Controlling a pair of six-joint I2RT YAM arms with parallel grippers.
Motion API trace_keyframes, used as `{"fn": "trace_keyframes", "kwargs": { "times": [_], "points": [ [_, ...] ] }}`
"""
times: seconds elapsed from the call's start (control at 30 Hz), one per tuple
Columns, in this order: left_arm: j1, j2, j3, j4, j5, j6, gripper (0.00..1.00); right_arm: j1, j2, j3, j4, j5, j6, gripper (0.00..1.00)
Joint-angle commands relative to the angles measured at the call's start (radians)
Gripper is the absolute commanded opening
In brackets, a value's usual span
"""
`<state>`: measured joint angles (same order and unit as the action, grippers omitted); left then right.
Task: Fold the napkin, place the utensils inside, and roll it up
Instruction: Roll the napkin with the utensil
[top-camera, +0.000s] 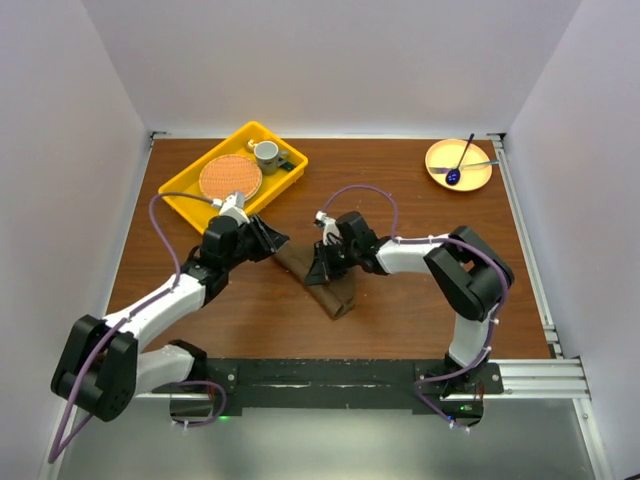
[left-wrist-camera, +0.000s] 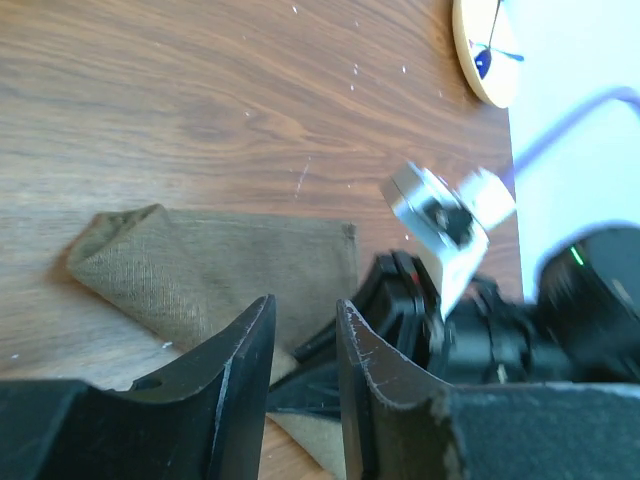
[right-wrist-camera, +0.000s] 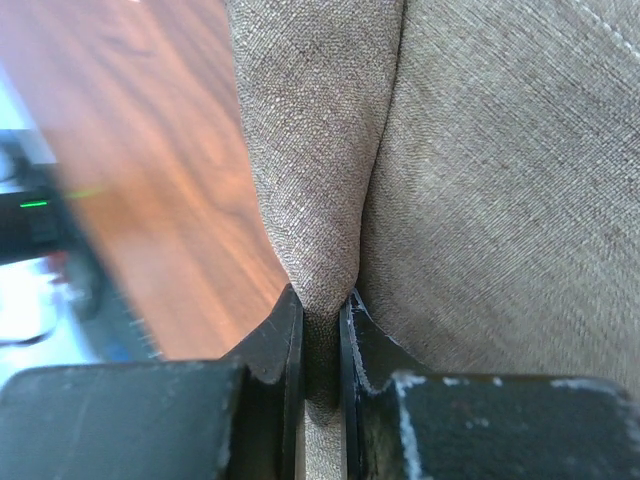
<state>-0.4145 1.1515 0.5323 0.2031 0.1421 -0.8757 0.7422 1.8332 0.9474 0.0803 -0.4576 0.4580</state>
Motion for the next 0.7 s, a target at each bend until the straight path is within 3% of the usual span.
{"fn": "trace_keyframes", "kwargs": {
  "times": [0.0, 0.2, 0.3, 0.37, 0.67],
  "points": [
    [-0.004, 0.062, -0.023, 0.091, 0.082, -0.014, 0.36, -0.065, 0.127, -0.099, 0.183, -0.332, 0.123, 0.0],
    [-0.07, 0.134, -0.064, 0.217, 0.087, -0.04, 0.41, -0.116, 0.205, -0.186, 0.39, -0.394, 0.344, 0.0],
    [-0.131, 0.106, -0.08, 0.17, 0.012, -0.057, 0.5, -0.122, 0.213, -0.182, 0.315, -0.333, 0.352, 0.0],
    [-0.168, 0.073, -0.094, 0.159, -0.041, -0.071, 0.51, -0.122, 0.212, -0.167, 0.245, -0.265, 0.305, 0.0],
    [-0.176, 0.186, -0.124, 0.3, -0.061, -0.074, 0.24, -0.124, 0.192, -0.154, 0.145, -0.2, 0.257, 0.0]
  ]
}}
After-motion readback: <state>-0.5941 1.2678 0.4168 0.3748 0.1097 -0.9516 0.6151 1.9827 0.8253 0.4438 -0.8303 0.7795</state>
